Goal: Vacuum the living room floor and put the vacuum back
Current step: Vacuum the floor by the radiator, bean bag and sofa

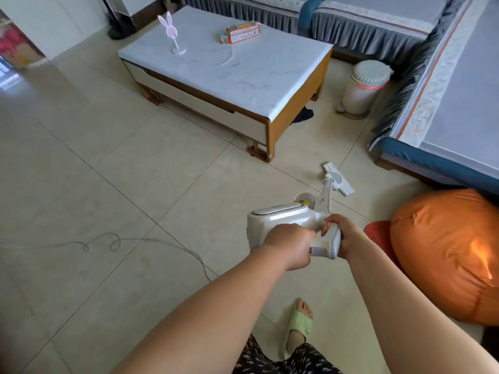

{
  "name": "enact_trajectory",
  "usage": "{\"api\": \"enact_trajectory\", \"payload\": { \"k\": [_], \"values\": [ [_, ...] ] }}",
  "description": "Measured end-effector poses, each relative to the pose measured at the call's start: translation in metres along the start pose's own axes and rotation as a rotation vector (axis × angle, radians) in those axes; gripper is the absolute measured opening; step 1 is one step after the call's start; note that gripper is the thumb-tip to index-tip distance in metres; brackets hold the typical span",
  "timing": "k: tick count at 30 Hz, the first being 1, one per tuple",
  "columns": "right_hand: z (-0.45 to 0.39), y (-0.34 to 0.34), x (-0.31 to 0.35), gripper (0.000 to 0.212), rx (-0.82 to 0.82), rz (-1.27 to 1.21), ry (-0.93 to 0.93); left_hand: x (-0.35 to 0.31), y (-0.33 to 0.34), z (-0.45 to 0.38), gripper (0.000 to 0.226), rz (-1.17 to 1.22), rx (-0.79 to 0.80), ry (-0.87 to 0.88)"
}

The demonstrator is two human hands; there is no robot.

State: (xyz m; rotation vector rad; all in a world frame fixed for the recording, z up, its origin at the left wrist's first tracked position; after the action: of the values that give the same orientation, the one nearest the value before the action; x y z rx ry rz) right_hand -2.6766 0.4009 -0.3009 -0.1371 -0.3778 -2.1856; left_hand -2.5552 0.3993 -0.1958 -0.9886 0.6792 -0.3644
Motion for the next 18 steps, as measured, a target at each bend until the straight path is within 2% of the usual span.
{"api": "enact_trajectory", "payload": {
  "k": [8,18],
  "values": [
    [0.009,0.028,-0.045,0.024,0.018,-0.038,-0.001,0.022,0.011,0.049,0.012,-0.026,-0.032,-0.011],
    [0.045,0.088,-0.209,0.024,0.064,-0.039,0.015,0.057,0.048,0.219,0.016,-0.074,-0.027,-0.036]
  ]
}}
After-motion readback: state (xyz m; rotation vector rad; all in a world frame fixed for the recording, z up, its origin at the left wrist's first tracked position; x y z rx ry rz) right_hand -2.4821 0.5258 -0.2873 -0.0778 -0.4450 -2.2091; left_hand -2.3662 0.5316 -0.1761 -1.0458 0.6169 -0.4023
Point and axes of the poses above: each hand's wrist, its own z-axis away from the middle knuckle, its own y-axis out of the palm, x = y × z, the point moved 7 cm from there along -z, towards the middle knuckle, and after that the axes turned 8 degrees about y, right-handed, at the moved point
